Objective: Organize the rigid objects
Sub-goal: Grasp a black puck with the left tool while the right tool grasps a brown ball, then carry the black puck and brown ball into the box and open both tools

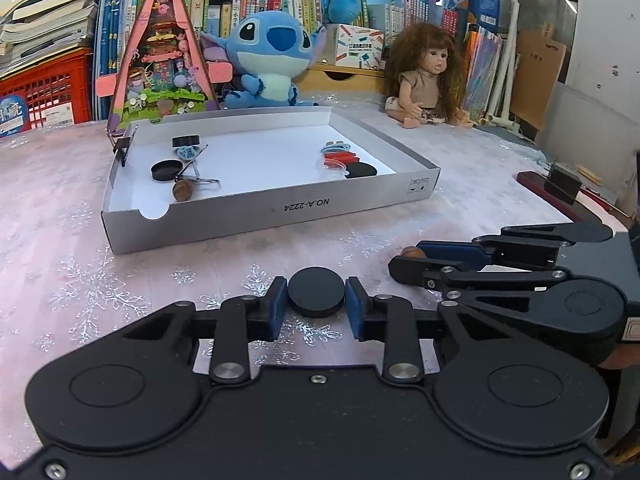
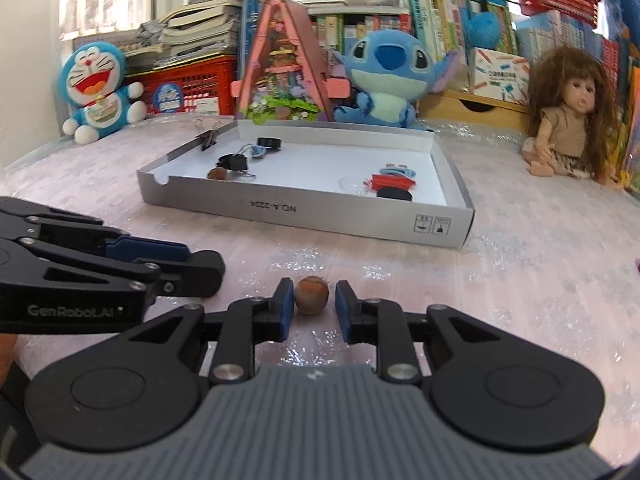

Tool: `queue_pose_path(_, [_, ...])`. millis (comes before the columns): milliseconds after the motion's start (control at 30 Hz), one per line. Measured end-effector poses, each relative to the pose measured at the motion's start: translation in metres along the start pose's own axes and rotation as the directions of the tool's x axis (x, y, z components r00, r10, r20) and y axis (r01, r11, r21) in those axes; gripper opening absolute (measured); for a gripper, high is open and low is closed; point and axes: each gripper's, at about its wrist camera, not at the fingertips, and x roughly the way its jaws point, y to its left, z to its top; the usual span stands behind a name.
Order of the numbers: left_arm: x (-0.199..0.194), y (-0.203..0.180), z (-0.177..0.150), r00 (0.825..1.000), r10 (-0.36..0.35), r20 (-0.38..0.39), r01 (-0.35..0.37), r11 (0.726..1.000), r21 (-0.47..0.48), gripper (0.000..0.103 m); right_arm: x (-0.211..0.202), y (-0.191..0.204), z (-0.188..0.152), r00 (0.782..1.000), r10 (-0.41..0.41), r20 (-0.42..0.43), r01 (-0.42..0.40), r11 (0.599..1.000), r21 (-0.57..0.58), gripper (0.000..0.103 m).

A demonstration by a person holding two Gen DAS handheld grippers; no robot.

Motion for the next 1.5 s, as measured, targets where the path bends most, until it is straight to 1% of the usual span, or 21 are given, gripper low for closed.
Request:
queue_pose_path(33, [0.0, 0.0, 0.0, 1.0, 0.003, 0.001, -0.003, 1.0, -0.001, 0.029, 0.0, 0.001, 0.0, 1.0, -0.004, 0.002, 0.004, 1.0, 0.0, 0.032])
queue_pose_path(67, [0.0, 0.0, 0.001, 1.0, 0.006, 0.002, -0.006, 1.0, -0.004, 0.029, 0.0, 0.001, 0.0, 1.0, -0.006, 0.006, 0.006, 1.0, 0.001, 0.024])
queue_pose_path(100, [0.0, 0.001, 0.001, 1.0, 0.01, 0.003, -0.01, 1.0, -0.006, 0.029, 0.0, 0.001, 0.001, 1.0, -0.008, 0.008, 0.008, 1.0, 0.004, 0.024])
queue_pose_path(333, [-0.002, 0.003, 0.008, 0.999, 0.028, 0.018, -0.028, 0.999, -0.019, 0.029, -0.002, 0.0, 0.004, 1.0, -0.014, 0.016, 0.014, 1.0, 0.007, 0.023])
queue_pose_path(700, [-0.006, 0.007, 0.027, 0.997, 0.059, 0.056, -0.057, 0.998, -0.03, 0.029, -0.005, -0.001, 0.018, 0.998, -0.023, 0.056, 0.024, 1.0, -0.004, 0.023])
queue_pose_path(967, [-0.004, 0.012, 0.049, 0.992, 0.083, 0.096, -0.08, 0.996, -0.033, 0.029, -0.001, -0.003, 0.036, 0.996, -0.034, 0.081, 0.035, 0.999, -0.014, 0.023])
queue_pose_path(1100, [-0.002, 0.022, 0.064, 0.987, 0.1, 0.123, -0.094, 0.994, -0.056, 0.029, 0.005, -0.008, 0.048, 0.995, -0.037, 0.088, 0.038, 0.999, 0.0, 0.023])
queue_pose_path(1333, [0.01, 0.042, 0.09, 0.983, 0.118, 0.139, -0.104, 0.989, -0.1, 0.029, 0.019, -0.018, 0.065, 0.995, -0.045, 0.09, 0.043, 0.999, 0.018, 0.023])
queue_pose_path(1500, [0.025, 0.051, 0.1, 0.985, 0.119, 0.127, -0.104, 0.987, -0.121, 0.029, 0.031, -0.021, 0.077, 0.995, -0.055, 0.088, 0.053, 0.998, 0.015, 0.023])
